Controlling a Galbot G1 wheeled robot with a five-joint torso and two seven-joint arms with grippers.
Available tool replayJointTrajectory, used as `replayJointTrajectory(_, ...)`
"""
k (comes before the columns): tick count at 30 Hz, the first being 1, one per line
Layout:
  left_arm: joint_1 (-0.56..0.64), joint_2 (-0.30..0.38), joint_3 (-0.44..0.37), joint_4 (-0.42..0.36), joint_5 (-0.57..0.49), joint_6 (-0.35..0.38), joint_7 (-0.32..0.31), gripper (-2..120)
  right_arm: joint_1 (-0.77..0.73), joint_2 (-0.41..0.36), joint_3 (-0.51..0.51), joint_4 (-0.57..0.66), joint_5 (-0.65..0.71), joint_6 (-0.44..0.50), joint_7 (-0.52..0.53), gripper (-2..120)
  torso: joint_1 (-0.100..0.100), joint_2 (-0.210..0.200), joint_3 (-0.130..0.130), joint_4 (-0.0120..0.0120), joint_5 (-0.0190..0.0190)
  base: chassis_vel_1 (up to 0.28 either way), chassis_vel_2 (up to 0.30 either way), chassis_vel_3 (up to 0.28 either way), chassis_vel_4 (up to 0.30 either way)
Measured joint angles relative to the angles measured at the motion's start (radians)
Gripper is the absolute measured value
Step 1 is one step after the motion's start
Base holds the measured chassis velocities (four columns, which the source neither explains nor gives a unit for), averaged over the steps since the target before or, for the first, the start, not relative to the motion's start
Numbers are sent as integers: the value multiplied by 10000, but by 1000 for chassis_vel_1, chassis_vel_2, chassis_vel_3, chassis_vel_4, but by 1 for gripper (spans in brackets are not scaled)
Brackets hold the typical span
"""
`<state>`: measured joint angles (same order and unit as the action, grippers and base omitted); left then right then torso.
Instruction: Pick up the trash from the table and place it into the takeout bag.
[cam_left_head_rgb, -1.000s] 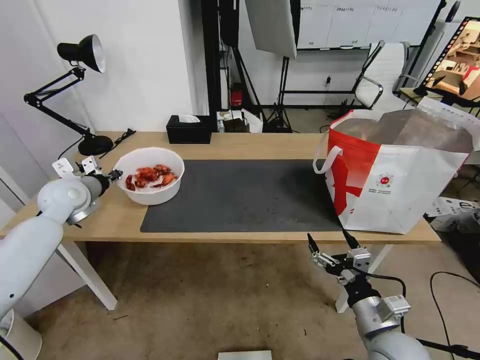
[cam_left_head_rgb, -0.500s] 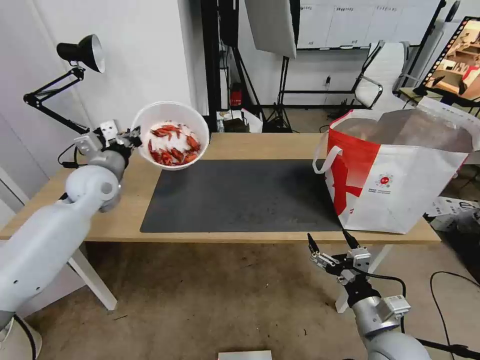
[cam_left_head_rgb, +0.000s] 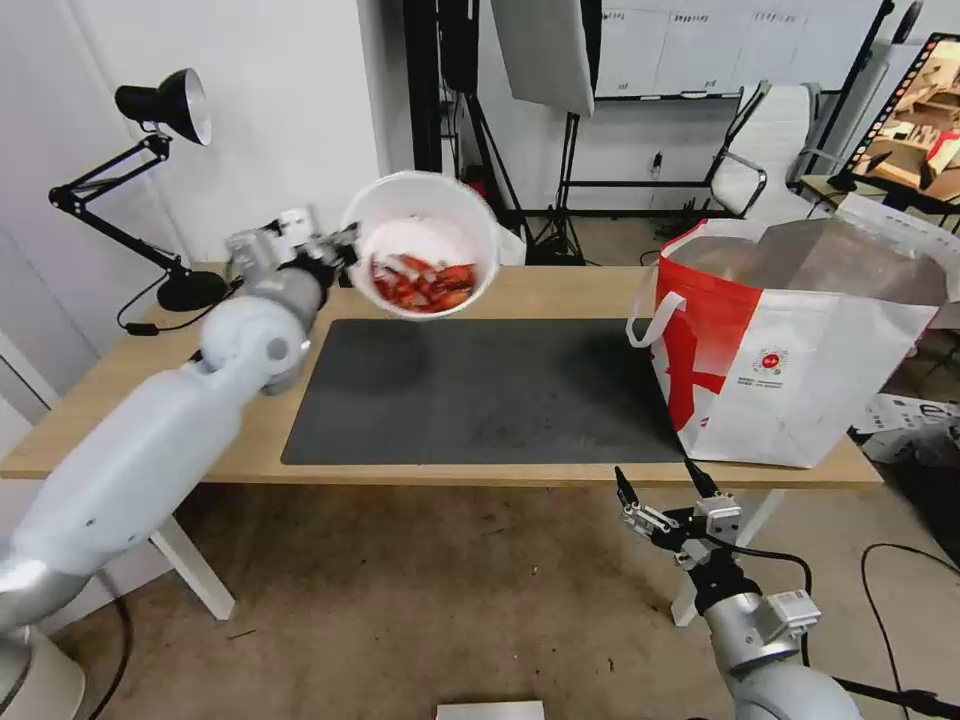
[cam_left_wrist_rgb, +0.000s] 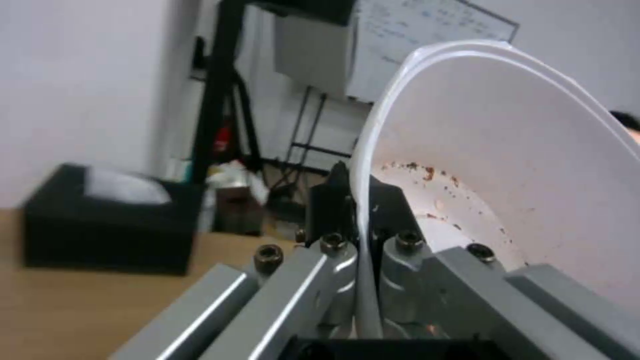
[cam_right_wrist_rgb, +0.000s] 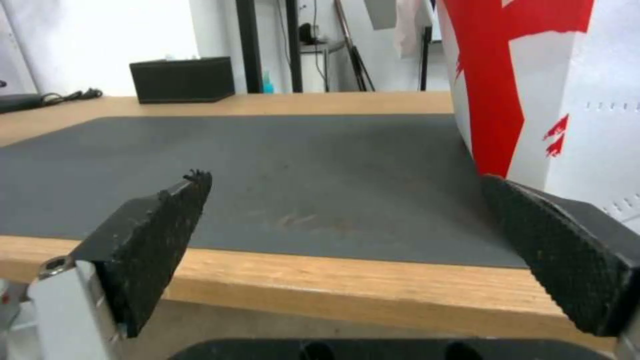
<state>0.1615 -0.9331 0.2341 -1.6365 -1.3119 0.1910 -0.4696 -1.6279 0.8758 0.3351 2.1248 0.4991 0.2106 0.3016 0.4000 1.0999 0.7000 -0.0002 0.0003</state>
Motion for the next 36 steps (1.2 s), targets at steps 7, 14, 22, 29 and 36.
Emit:
replayJointTrajectory(7,-2034,-1776,1156,1012,-582,40,-540,0,1,0,0,0,0,0,0,100,1,0,0,-4,4,0,0,0,0)
replayJointTrajectory(14,-3537,-3993,1661,2804,-792,50,-762,0,1,0,0,0,0,0,-1,100,1,1,0,3,0,0,0,0,0)
replayJointTrajectory(22,-4226,-6502,1952,4798,-221,17,-392,0,0,0,0,0,0,0,-1,100,0,1,-1,-5,3,0,0,0,0)
replayJointTrajectory(29,-4247,-6739,2830,5220,444,-393,324,0,1,-1,0,0,0,0,0,100,0,1,-1,6,-1,0,0,0,0)
replayJointTrajectory(36,-3927,-6687,3270,5295,1340,-1042,496,0,1,-1,0,0,0,0,0,100,0,1,0,2,-2,0,0,0,0)
